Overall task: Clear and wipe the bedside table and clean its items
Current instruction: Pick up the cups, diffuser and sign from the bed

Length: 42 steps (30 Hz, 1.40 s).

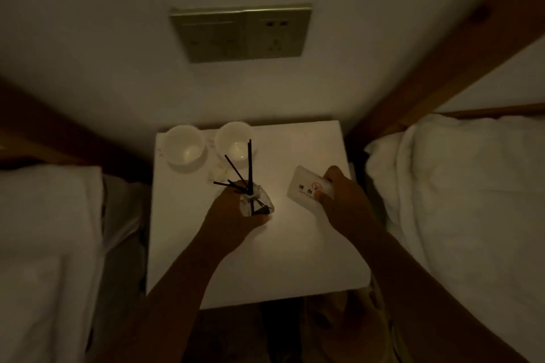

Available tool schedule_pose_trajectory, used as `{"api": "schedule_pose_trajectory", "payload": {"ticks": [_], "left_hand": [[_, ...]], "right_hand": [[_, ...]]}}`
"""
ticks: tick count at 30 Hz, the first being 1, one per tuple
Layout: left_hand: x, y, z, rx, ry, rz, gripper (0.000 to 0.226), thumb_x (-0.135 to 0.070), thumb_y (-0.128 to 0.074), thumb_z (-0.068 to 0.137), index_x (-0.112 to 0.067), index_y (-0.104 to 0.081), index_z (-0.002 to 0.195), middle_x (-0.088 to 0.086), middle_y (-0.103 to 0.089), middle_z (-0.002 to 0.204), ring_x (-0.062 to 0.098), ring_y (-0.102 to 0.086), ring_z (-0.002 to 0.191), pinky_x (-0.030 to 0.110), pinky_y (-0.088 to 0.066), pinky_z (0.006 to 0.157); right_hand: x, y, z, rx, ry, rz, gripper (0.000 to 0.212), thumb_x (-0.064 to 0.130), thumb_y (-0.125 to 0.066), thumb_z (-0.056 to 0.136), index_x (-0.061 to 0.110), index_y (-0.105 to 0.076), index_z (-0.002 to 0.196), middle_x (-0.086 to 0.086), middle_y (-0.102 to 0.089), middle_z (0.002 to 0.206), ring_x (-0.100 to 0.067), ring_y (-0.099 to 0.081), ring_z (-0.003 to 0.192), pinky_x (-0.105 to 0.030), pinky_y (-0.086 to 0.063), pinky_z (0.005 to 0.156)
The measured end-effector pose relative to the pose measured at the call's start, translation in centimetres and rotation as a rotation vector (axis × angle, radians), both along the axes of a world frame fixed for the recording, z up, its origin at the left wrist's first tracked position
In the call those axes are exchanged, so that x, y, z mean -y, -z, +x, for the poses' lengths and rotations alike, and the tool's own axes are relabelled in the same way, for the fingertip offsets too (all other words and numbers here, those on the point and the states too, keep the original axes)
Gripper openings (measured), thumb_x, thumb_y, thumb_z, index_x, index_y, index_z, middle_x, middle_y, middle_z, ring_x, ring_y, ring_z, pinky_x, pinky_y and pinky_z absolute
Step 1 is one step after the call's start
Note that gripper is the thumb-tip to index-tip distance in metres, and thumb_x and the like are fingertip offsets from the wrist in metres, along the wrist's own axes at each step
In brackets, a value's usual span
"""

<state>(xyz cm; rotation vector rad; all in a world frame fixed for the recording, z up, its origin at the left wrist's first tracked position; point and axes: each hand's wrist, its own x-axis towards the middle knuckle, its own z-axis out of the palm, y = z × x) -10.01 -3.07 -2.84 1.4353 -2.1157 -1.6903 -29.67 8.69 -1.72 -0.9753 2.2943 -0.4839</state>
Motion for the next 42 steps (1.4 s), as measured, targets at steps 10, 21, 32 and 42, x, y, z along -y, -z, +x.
{"api": "schedule_pose_trajectory", "payload": {"ticks": [10,21,32,42], "left_hand": [[2.1,3.0,-12.1,0.025,0.089,-0.179,0.051,-0.015,-0.082,0.073,-0.013,-0.058,0.118,0.003,-0.062,0.116,0.017,-0.057,0.108,0.025,-0.039,0.091],[4.2,5.9,-14.6,0.018,-0.01,-0.219,0.042,-0.01,-0.076,0.079,-0.009,-0.06,0.118,0.008,-0.064,0.12,0.018,-0.058,0.112,0.035,-0.045,0.103],[4.4,7.3,-14.2,0.004,-0.185,-0.195,0.035,-0.006,-0.07,0.083,-0.001,-0.062,0.117,0.018,-0.065,0.116,0.034,-0.059,0.114,0.048,-0.047,0.101],[0.7,7.3,-12.6,0.111,-0.16,-0.266,0.085,-0.008,-0.068,0.086,-0.006,-0.015,0.152,0.01,-0.018,0.16,0.022,-0.02,0.147,0.037,-0.022,0.12]], "right_hand": [[1.0,3.2,-8.7,-0.005,0.162,-0.049,0.02,0.03,-0.058,0.093,0.022,-0.04,0.097,-0.008,-0.065,0.113,-0.027,-0.066,0.1,-0.028,-0.051,0.068],[4.6,5.5,-10.3,-0.045,0.092,-0.108,0.03,0.025,-0.059,0.093,0.009,-0.049,0.117,-0.012,-0.062,0.119,-0.03,-0.06,0.11,-0.039,-0.053,0.084],[6.0,7.1,-9.5,-0.094,0.068,-0.115,0.025,0.029,-0.06,0.091,0.016,-0.047,0.108,-0.008,-0.063,0.11,-0.028,-0.062,0.1,-0.043,-0.054,0.08],[6.2,7.6,-9.0,-0.091,-0.014,-0.108,0.021,0.027,-0.062,0.089,0.021,-0.045,0.099,-0.005,-0.06,0.105,-0.024,-0.06,0.094,-0.044,-0.054,0.076]]}}
